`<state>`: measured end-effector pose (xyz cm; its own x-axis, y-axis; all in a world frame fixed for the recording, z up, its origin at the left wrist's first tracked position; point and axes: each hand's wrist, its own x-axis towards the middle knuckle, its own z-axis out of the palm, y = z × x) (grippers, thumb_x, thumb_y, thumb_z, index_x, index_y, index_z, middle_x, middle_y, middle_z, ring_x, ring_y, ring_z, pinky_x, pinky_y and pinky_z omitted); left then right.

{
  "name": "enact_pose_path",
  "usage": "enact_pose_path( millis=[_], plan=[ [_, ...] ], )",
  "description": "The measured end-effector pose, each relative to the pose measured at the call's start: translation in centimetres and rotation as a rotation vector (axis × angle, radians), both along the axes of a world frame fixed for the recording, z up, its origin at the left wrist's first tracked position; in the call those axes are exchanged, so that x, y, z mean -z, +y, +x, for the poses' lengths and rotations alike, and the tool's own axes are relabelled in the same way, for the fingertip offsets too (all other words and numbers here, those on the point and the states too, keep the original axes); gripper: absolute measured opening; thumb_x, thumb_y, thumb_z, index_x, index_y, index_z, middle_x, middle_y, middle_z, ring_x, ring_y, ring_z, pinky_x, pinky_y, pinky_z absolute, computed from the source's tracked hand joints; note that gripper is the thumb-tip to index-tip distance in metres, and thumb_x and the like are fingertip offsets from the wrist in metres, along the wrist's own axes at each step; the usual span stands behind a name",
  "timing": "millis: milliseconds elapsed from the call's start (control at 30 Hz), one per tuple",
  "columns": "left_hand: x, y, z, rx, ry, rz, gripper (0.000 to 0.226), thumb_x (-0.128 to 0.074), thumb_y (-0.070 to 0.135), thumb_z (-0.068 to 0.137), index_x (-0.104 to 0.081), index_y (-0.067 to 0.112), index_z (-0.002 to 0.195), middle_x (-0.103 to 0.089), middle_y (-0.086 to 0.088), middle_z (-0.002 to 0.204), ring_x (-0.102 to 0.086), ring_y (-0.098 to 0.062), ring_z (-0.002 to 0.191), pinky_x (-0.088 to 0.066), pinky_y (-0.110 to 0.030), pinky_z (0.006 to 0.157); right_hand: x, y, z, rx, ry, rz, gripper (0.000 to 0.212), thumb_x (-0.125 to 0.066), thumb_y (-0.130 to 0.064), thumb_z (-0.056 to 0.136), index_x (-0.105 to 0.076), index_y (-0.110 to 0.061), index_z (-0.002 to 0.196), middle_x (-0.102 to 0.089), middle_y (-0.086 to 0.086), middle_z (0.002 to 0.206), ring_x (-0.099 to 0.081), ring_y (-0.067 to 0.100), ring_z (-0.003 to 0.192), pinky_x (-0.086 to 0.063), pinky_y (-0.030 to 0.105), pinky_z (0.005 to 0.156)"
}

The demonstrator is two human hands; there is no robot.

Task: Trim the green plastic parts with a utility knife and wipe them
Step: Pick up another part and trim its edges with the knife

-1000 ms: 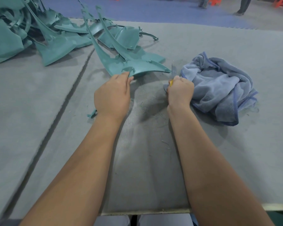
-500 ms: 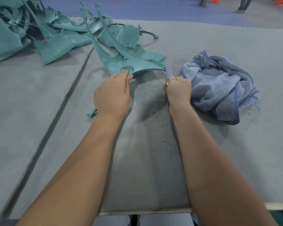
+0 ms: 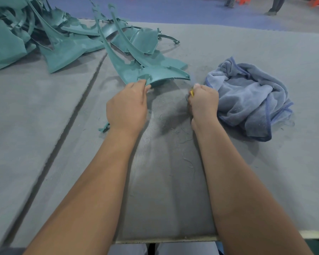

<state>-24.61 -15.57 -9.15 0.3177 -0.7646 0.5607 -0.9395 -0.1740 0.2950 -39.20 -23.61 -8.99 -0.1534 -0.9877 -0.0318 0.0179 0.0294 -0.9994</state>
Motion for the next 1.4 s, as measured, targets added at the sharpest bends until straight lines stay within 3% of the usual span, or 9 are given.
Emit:
enact_pose_path(
  millis=[133,333,567,700,800,933,1100,1300,1400],
  plan=[
    [-0.2,0.1,0.1,0.0,-0.012,-0.003,0.038,-0.03,0.038,0.105,-0.06,0.015,0.104,-0.06,-0.002,0.085,-0.054,-0.025,0.071,-0.035,-0.033,0.054,0.3,-0.8,-0.4,0.07,0.018,0.043,0.031,-0.048,-0.013,0.093,-0.046,-0.019,0.062,-0.045,-0.003,0.058,-0.042,0.011,0.051,-0.037,0.026,0.052],
    [-0.1,0.1,0.0,0.016,-0.01,-0.003,0.039,-0.029,0.039,0.105,-0.061,0.016,0.108,-0.063,-0.002,0.089,-0.056,-0.024,0.074,-0.036,-0.033,0.055,0.8,-1.2,0.1,-0.023,0.249,-0.076,0.042,-0.045,-0.008,0.091,-0.037,-0.014,0.05,-0.042,0.007,0.057,-0.042,0.026,0.067,-0.036,0.04,0.067],
    [-0.2,0.1,0.0,0.015,-0.02,-0.011,0.04,-0.029,0.038,0.105,-0.061,0.015,0.111,-0.064,-0.003,0.091,-0.057,-0.024,0.074,-0.036,-0.033,0.055,0.6,-1.3,-0.1,-0.063,0.116,0.036,0.035,-0.048,-0.006,0.089,-0.043,-0.015,0.056,-0.043,0.002,0.057,-0.038,0.018,0.055,-0.03,0.028,0.051],
    [-0.2,0.2,0.2,0.018,-0.02,-0.021,0.039,-0.029,0.037,0.104,-0.061,0.015,0.109,-0.063,-0.002,0.089,-0.056,-0.023,0.072,-0.038,-0.034,0.054,0.1,-1.2,-0.2,-0.085,-0.001,0.131,0.04,-0.045,-0.005,0.09,-0.043,-0.018,0.052,-0.04,-0.008,0.037,-0.032,0.007,0.031,-0.025,0.021,0.039],
    [-0.1,0.2,0.2,0.03,-0.022,-0.03,0.038,-0.031,0.036,0.104,-0.062,0.015,0.109,-0.064,-0.003,0.088,-0.055,-0.023,0.069,-0.036,-0.033,0.053,-0.2,-0.8,-0.2,-0.138,0.011,0.136,0.037,-0.047,-0.005,0.089,-0.044,-0.018,0.055,-0.04,-0.006,0.043,-0.033,0.005,0.028,-0.026,0.018,0.031],
    [0.2,-0.2,-0.5,0.047,-0.06,0.022,0.039,-0.03,0.038,0.104,-0.058,0.016,0.12,-0.063,-0.004,0.093,-0.05,-0.024,0.068,-0.031,-0.032,0.054,-0.2,-0.1,0.4,-0.217,0.145,0.076,0.038,-0.049,-0.008,0.088,-0.043,-0.018,0.052,-0.034,0.0,0.048,-0.029,0.014,0.04,-0.02,0.022,0.036],
    [-0.5,0.3,0.6,0.128,-0.005,-0.092,0.037,-0.037,0.038,0.103,-0.059,0.026,0.131,-0.067,-0.003,0.095,-0.057,-0.024,0.075,-0.038,-0.032,0.055,-0.5,0.6,-0.1,-0.132,-0.167,-0.006,0.038,-0.045,-0.011,0.096,-0.044,-0.016,0.059,-0.034,-0.006,0.04,-0.025,0.008,0.036,-0.019,0.018,0.036],
    [-0.9,0.6,5.1,0.159,0.103,-0.03,0.031,-0.057,0.029,0.095,-0.064,0.027,0.125,-0.069,-0.003,0.104,-0.059,-0.025,0.092,-0.043,-0.033,0.068,-0.5,1.1,0.2,-0.095,-0.154,-0.052,0.026,-0.045,-0.013,0.099,-0.048,-0.012,0.072,-0.05,0.002,0.049,-0.037,0.011,0.041,-0.032,0.02,0.04],
    [-0.1,0.3,4.2,0.141,0.177,0.035,0.031,-0.067,0.041,0.086,-0.066,0.024,0.112,-0.063,0.005,0.101,-0.057,-0.019,0.091,-0.04,-0.031,0.071,0.0,0.9,0.3,-0.078,-0.033,-0.071,0.03,-0.044,-0.016,0.1,-0.047,-0.014,0.07,-0.053,0.004,0.056,-0.042,0.01,0.042,-0.039,0.02,0.041]
  ],
)
